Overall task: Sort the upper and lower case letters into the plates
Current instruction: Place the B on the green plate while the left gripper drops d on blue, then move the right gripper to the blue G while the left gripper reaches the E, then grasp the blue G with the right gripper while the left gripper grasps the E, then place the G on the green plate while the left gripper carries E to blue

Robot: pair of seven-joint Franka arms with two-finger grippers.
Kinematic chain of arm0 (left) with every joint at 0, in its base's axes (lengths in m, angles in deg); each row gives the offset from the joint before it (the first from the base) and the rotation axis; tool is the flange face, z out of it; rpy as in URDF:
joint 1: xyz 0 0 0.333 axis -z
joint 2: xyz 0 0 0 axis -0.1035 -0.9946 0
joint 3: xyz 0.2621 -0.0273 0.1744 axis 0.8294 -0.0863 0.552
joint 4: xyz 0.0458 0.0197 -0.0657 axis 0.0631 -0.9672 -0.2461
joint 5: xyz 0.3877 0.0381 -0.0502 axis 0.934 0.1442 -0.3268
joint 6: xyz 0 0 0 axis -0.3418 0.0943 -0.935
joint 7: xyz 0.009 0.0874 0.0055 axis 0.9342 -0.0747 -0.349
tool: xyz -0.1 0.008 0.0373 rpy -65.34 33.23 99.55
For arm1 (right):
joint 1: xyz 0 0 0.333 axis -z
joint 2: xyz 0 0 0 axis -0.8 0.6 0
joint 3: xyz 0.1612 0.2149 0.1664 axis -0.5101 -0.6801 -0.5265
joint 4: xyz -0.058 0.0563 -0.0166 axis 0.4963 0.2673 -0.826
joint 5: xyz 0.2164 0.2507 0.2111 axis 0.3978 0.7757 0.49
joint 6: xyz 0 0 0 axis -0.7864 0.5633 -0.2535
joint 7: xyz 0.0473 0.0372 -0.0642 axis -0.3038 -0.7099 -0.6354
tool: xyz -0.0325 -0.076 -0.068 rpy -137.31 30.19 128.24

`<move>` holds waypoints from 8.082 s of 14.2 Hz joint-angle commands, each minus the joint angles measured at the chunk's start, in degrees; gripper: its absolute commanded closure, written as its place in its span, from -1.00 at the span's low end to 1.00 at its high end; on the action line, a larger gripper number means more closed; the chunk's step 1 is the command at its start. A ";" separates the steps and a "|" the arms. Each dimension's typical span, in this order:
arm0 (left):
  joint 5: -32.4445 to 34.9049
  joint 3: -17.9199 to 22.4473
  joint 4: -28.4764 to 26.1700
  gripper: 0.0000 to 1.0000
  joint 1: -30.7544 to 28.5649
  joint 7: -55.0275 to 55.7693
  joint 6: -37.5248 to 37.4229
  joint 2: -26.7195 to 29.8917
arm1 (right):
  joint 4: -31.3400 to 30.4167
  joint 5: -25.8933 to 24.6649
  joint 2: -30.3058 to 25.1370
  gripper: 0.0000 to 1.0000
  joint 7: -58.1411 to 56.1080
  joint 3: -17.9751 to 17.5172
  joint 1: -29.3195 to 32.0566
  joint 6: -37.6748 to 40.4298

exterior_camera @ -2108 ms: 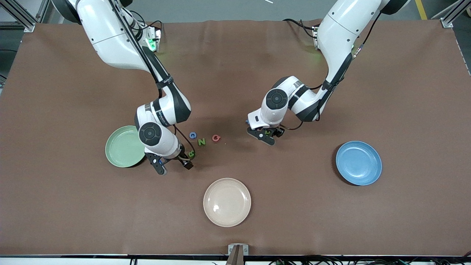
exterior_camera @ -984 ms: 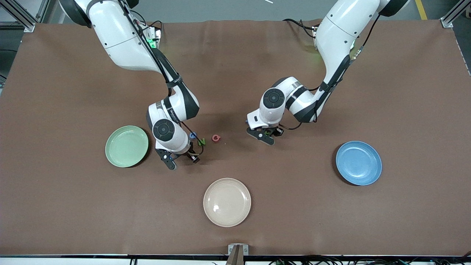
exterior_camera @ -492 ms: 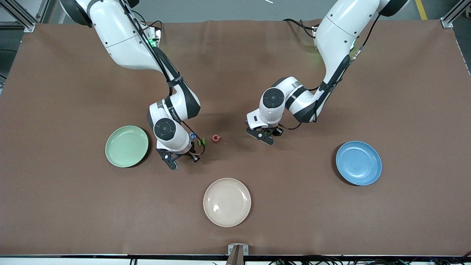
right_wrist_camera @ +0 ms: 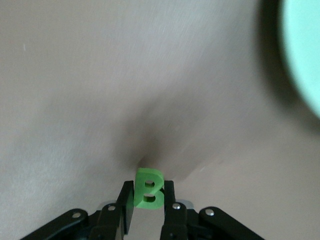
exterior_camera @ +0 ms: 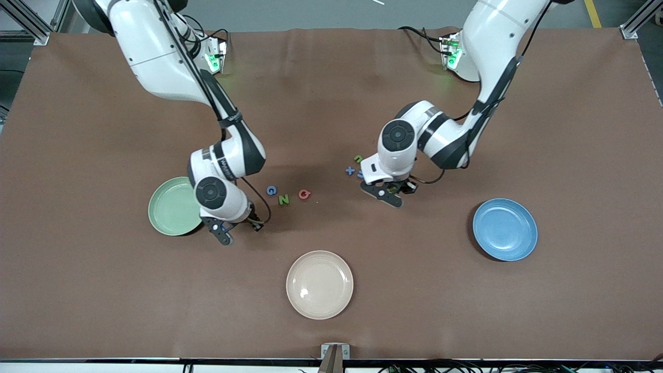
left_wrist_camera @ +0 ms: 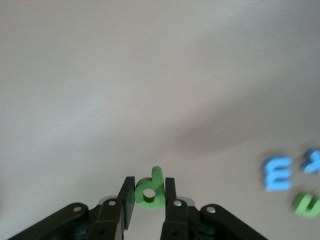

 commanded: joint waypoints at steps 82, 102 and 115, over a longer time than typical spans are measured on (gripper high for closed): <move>24.80 -27.30 -6.32 -0.67 -18.49 41.79 11.56 -12.52 | -17.13 -2.07 -5.59 0.69 17.16 -0.90 -10.40 -15.12; 24.71 -22.73 -3.85 -0.67 -13.04 43.11 9.28 -14.11 | -20.28 -2.07 -14.55 0.99 -28.19 -0.90 14.29 -3.24; 24.71 -22.73 -3.59 0.36 -12.25 46.10 9.28 -14.29 | -23.19 -2.07 -14.38 -1.00 -29.60 -0.90 14.73 -8.62</move>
